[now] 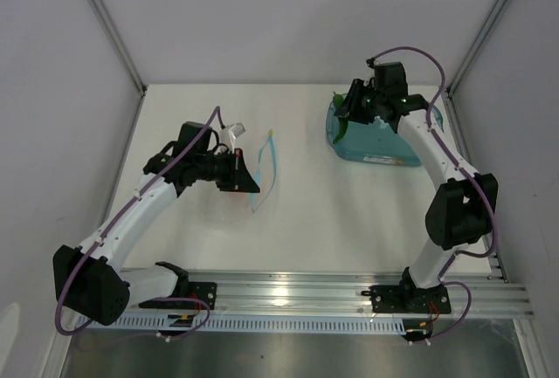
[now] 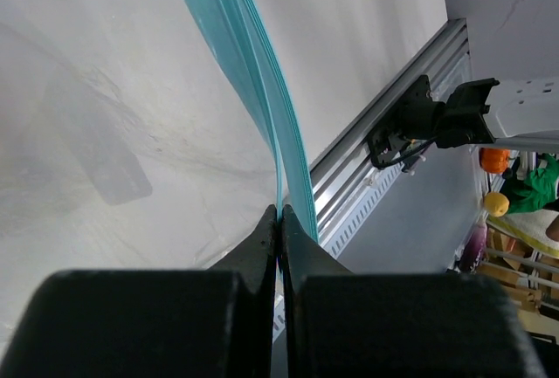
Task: Place the food in the zip-top bag and seal the zipper
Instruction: Place the fake vegetable in the zipper food storage bag.
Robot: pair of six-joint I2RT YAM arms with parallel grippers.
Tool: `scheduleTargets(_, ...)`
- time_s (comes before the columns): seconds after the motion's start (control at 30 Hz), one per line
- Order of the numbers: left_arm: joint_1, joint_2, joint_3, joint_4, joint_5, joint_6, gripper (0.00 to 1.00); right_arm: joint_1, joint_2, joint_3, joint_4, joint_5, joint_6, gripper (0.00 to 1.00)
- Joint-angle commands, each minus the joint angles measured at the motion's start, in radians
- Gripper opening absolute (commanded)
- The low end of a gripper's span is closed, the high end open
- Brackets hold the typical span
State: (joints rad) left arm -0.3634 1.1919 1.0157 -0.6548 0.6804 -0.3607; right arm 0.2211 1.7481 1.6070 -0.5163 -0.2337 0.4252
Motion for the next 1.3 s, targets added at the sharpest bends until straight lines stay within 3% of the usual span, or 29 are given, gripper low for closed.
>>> scheduleTargets(0.0, 0.006, 0.000, 0.052, -0.003, 0.027, 0.032, 0.01, 0.032, -0.071, 0.022, -0.077, -0.145, -0.016, 0.00)
scheduleTargets(0.17, 0.006, 0.017, 0.078, -0.019, 0.057, 0.025, 0.01, 0.069, -0.131, 0.019, -0.056, -0.252, -0.025, 0.00)
scheduleTargets(0.3, 0.006, 0.026, 0.135, -0.028, 0.102, 0.003, 0.01, 0.118, -0.162, 0.002, 0.068, -0.326, -0.023, 0.00)
scheduleTargets(0.57, 0.006, 0.048, 0.213, -0.069, 0.151, -0.012, 0.01, 0.211, -0.133, 0.048, 0.116, -0.372, -0.006, 0.00)
scheduleTargets(0.93, 0.006, 0.054, 0.222, -0.051, 0.174, -0.043, 0.01, 0.247, -0.148, 0.108, -0.203, -0.519, -0.107, 0.00)
scheduleTargets(1.27, 0.004, 0.041, 0.173, -0.028, 0.128, -0.041, 0.01, 0.376, -0.131, 0.166, -0.511, -0.480, -0.243, 0.00)
